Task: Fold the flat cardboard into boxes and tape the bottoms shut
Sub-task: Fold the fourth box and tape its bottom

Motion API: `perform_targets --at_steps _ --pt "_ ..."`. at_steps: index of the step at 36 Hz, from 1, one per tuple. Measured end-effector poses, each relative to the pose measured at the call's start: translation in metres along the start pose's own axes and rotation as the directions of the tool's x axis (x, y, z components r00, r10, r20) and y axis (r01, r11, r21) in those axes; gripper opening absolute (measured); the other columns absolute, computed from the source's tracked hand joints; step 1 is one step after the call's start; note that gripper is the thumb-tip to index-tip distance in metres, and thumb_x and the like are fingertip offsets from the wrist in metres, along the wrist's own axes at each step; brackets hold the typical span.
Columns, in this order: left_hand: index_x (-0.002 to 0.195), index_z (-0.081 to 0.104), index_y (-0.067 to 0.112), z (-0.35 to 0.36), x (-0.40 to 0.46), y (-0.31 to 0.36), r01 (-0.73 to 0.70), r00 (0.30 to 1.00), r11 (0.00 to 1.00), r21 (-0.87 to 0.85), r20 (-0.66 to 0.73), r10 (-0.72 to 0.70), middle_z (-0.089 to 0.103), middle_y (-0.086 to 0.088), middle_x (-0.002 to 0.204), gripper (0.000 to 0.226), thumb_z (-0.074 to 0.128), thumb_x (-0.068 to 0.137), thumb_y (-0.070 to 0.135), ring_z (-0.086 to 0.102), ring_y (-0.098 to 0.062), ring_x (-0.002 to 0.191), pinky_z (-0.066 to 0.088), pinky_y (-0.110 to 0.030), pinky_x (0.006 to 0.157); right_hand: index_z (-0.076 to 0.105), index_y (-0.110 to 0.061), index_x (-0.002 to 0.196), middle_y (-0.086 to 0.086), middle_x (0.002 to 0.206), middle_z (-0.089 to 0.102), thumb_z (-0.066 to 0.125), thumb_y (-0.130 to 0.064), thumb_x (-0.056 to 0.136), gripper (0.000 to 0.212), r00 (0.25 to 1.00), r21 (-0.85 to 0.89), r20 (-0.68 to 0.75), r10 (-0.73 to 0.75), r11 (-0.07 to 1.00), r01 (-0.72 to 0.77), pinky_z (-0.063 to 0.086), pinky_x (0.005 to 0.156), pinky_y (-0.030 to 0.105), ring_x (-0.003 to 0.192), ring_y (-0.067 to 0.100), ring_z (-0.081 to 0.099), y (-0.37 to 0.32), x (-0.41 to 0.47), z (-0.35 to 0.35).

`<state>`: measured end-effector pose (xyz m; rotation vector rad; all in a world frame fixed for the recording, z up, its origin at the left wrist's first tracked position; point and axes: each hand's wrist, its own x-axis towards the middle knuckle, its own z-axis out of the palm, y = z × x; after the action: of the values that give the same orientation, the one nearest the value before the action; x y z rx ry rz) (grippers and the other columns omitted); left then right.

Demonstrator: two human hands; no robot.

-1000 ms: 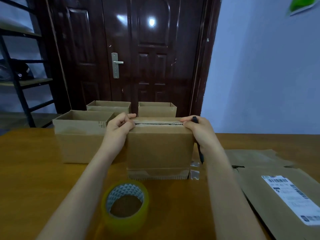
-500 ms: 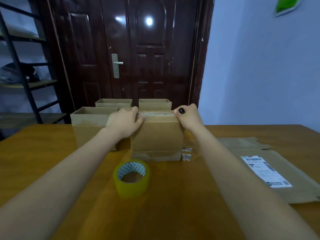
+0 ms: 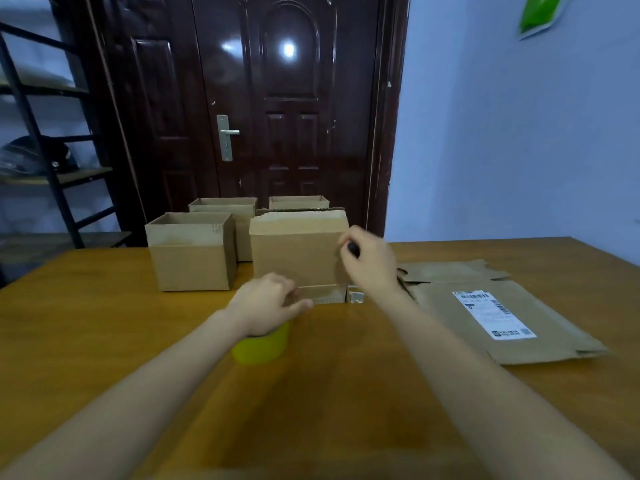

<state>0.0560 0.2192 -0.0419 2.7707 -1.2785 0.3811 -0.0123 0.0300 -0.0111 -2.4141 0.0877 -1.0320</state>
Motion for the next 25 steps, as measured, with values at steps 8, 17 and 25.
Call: perform_targets --at_steps 8,17,25 --pt "0.087 0.061 0.015 0.009 0.011 0.022 0.135 0.936 0.966 0.219 0.291 -0.197 0.055 0.000 0.078 0.031 0.051 0.091 0.044 0.057 -0.023 0.085 0.047 -0.033 0.073 0.066 -0.013 0.092 0.005 0.090 0.069 0.051 -0.016 0.092 0.015 0.930 -0.069 0.365 0.053 0.997 -0.030 0.054 0.068 0.038 0.081 0.022 0.063 0.009 -0.043 0.044" --pt "0.084 0.063 0.015 0.003 0.010 0.022 0.128 0.940 0.990 0.067 0.310 -0.143 0.062 -0.001 0.084 0.015 0.064 0.087 0.030 0.060 -0.022 0.080 0.047 -0.030 0.062 0.067 -0.011 0.095 0.008 0.091 0.068 0.050 -0.016 0.093 0.019 0.923 -0.030 0.355 0.146 0.989 -0.145 0.049 0.062 0.031 0.076 0.023 0.061 0.011 -0.044 0.054" --pt "0.076 0.071 0.016 -0.011 -0.001 0.002 0.133 0.979 0.907 -0.400 0.198 -0.057 0.069 0.006 0.083 0.013 0.073 0.082 0.028 0.062 -0.008 0.081 0.049 -0.025 0.075 0.068 -0.011 0.092 0.008 0.089 0.068 0.052 -0.016 0.094 0.017 0.909 0.032 0.394 0.140 0.986 -0.166 0.054 0.069 0.039 0.077 0.022 0.062 0.013 -0.039 0.061"
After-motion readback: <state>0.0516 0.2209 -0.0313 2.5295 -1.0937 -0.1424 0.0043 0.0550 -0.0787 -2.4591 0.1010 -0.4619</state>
